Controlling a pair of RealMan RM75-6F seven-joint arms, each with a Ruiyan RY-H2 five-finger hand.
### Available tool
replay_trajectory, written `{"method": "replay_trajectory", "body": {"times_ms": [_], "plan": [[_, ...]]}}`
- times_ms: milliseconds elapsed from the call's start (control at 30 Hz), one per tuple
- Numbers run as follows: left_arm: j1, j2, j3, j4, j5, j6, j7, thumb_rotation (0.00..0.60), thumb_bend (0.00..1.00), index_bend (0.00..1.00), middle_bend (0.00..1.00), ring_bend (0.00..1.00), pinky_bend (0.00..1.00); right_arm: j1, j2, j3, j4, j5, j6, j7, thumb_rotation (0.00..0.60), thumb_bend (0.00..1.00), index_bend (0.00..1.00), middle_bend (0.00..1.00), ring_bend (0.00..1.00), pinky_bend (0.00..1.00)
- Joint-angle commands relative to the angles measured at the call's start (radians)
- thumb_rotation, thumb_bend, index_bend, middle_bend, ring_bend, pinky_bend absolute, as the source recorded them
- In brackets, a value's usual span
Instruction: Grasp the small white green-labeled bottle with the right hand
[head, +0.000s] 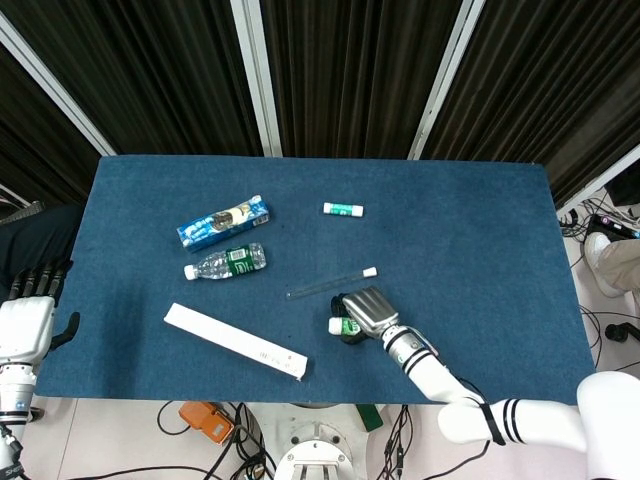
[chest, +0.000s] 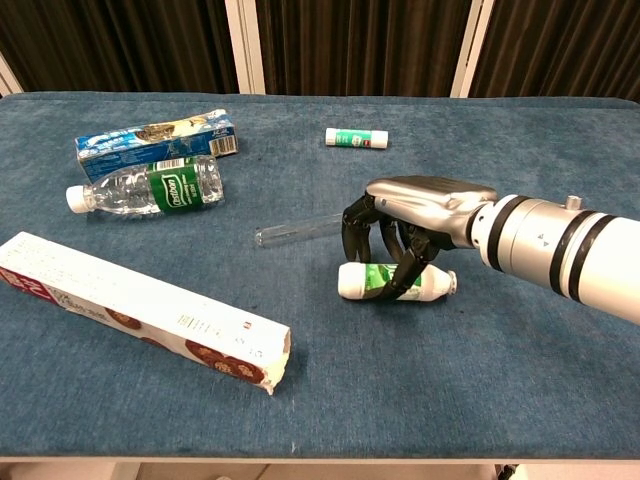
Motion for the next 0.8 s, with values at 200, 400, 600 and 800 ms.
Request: {"method": "replay_trajectory", "body": {"times_ms": [200, 400, 600, 800], "plan": [[0.002, 0.001, 0.0, -0.007, -0.011, -0.004, 0.003, 0.6, 0.39, 0.0, 0.0, 0.0, 0.05, 0.002, -0.006, 0.003, 0.0, 0.002, 0.005, 0.011, 0.6, 0.32, 0.5, 0.5, 0.59, 0.67], [0.001, 0.002, -0.003, -0.012, -0.015, -0.004, 0.004, 0.6, 0.39, 0.0, 0.0, 0.0, 0.05, 0.006, -0.003, -0.007, -0.004, 0.009, -0.006, 0.006, 0.6, 0.34, 0.5, 0.5, 0.63, 0.69], [0.002, 0.005, -0.003, -0.015, -0.021, -0.007, 0.002, 0.6, 0.39, 0.0, 0.0, 0.0, 0.08, 0.004, 0.0, 0.004, -0.006, -0.01, 0.004, 0.037, 0.6, 0.44, 0.57, 0.61, 0.76, 0.77], [0.002, 0.006, -0.003, -0.016, -0.024, -0.008, 0.002, 0.6, 0.39, 0.0, 0.0, 0.0, 0.08, -0.023, 0.003, 0.04, 0.005, -0.085, 0.083, 0.121, 0.6, 0.47, 0.6, 0.63, 0.78, 0.79]]}}
